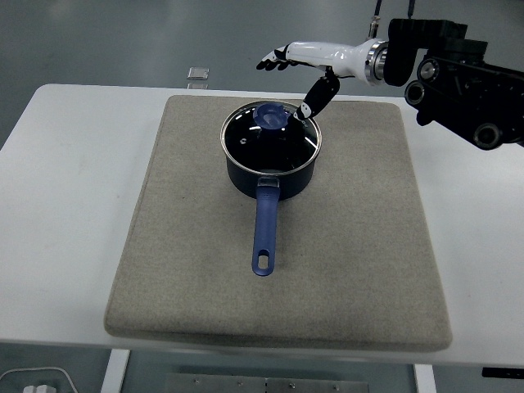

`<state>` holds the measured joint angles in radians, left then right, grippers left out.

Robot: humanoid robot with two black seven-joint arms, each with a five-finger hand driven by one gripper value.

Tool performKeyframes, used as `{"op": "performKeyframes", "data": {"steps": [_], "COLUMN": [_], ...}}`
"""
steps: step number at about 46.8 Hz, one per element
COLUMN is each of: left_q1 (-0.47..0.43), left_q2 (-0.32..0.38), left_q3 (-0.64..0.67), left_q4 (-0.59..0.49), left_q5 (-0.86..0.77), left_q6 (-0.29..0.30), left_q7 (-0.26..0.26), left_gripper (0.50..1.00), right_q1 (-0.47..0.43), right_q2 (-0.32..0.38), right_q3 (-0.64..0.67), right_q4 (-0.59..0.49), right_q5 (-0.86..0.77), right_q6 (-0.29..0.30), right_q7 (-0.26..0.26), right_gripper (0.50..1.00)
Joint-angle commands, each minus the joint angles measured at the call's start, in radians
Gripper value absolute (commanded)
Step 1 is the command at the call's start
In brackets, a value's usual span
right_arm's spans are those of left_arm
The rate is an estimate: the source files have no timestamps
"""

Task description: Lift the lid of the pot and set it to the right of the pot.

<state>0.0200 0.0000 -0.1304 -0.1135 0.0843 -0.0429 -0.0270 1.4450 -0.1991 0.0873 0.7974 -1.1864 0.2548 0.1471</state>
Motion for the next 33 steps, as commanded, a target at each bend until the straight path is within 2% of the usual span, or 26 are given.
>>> {"op": "performKeyframes", "data": {"steps": [1, 11, 16, 33], "left_q1": [0.000, 0.000, 0.000, 0.000], "left_q2": [0.000, 0.000, 0.000, 0.000], "left_q3": [0.000, 0.000, 0.000, 0.000], "left_q4": [0.000, 0.000, 0.000, 0.000], "left_q5": [0.000, 0.000, 0.000, 0.000], "left_q6": [0.000, 0.000, 0.000, 0.000], "left_q7": [-0.001, 0.001, -0.001, -0.001], "left_gripper": [1.000, 1.000, 1.000, 1.000], "right_q1": [0.009, 0.049, 0.063, 0.066], "right_q2": [0.001, 0.021, 0.027, 0.056], "right_q3": [-0.001, -0.008, -0.067, -0.103], "right_q4": [0.000, 0.002, 0.005, 0.016], "right_q5": [-0.047, -0.107, -0.108, -0.134], "right_q6": [0.001, 0.012, 0.015, 0.015], "right_q7": [0.002, 0.002, 0.003, 0.003], "right_gripper": [0.930, 0.930, 0.930, 0.930]}}
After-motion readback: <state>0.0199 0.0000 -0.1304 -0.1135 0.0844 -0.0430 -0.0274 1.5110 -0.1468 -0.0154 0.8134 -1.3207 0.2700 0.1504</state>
